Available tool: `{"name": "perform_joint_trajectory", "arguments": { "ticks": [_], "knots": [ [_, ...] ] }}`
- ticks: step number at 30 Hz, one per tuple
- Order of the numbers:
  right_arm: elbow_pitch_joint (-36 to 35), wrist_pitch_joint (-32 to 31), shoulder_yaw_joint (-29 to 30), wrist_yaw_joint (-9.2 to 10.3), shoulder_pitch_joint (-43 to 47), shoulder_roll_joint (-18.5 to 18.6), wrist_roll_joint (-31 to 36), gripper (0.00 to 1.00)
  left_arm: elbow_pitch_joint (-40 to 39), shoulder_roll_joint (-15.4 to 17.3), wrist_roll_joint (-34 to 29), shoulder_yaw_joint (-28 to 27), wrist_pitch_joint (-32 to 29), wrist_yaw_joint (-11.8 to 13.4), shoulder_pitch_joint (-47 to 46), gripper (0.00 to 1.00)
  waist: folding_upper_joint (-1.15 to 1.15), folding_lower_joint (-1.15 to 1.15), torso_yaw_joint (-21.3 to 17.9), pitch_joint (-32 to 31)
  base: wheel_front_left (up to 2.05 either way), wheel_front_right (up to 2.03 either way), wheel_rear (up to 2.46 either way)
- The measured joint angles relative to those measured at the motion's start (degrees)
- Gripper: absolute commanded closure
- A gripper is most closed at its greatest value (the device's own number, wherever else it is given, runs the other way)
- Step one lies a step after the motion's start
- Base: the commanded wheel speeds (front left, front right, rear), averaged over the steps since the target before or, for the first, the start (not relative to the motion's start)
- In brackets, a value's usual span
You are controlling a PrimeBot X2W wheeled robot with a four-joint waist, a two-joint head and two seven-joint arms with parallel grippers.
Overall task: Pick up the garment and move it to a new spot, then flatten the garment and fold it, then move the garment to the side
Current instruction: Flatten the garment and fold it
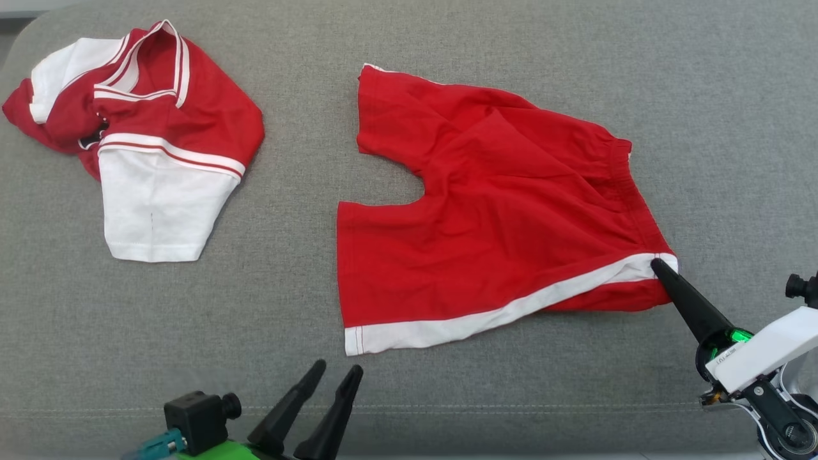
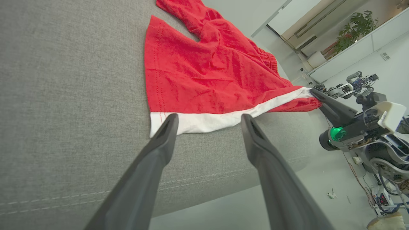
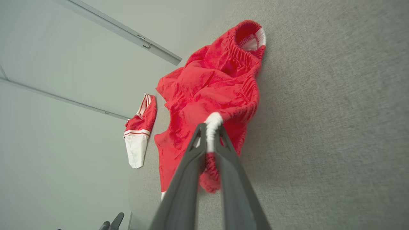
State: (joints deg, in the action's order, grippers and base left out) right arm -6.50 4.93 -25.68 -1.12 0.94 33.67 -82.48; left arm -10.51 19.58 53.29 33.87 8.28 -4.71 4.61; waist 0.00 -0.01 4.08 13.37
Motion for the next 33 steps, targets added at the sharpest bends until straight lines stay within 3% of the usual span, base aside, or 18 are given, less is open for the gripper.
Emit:
{"name": "perform_joint_trajectory", "arguments": {
  "ticks": [1, 2, 7, 15, 20, 26, 33],
  "knots": [
    [-0.2, -0.3, -0.4, 0.31, 0.2, 0.6, 0.8, 0.16, 0.5, -0.5, 1.2, 0.0, -0.3, -0.1, 0.5, 0.00, 0.00, 0.00, 0.0, 0.1, 0.00, 0.00, 0.00],
    [-0.3, -0.5, -0.6, 0.46, 0.5, 1.1, 1.5, 0.00, 1.2, -0.9, 2.6, 0.4, -1.1, -0.1, 0.9, 0.00, 0.00, 0.00, 0.0, 0.3, 0.00, 0.00, 0.00],
    [-1.1, -1.5, -2.0, 1.56, 2.2, 3.3, 3.2, 0.00, 4.2, -3.8, 8.9, -0.6, -2.2, -0.3, 2.1, 0.00, 0.00, 0.00, 0.0, 0.7, 0.00, 0.00, 0.00],
    [-2.6, -1.5, -1.8, 3.04, 3.0, 3.9, 3.8, 0.00, 7.3, -10.1, 19.4, -4.1, -2.2, -0.3, 1.8, 0.00, 0.00, 0.00, -0.2, 1.2, 0.00, 0.00, 0.00],
    [-3.7, -1.5, -1.8, 3.38, 3.2, 3.9, 3.8, 0.00, 10.5, -10.7, 21.6, -4.5, -3.4, -0.3, 0.6, 0.00, 0.00, 0.00, -0.4, 1.4, 0.00, 0.00, 0.00],
    [-4.9, -1.5, -1.7, 3.83, 3.2, 4.2, 4.1, 0.00, 13.8, -14.0, 28.3, -5.4, -5.8, -0.4, -1.4, 0.00, 0.00, 0.00, -0.7, 2.2, 0.00, 0.00, 0.00],
    [-5.9, -1.5, -1.6, 4.68, 3.2, 4.4, 4.5, 0.00, 17.6, -13.4, 28.8, -7.1, -6.8, -0.4, -4.0, 0.00, 0.00, 0.00, -1.2, 2.8, 0.00, 0.00, 0.00]
  ]
}}
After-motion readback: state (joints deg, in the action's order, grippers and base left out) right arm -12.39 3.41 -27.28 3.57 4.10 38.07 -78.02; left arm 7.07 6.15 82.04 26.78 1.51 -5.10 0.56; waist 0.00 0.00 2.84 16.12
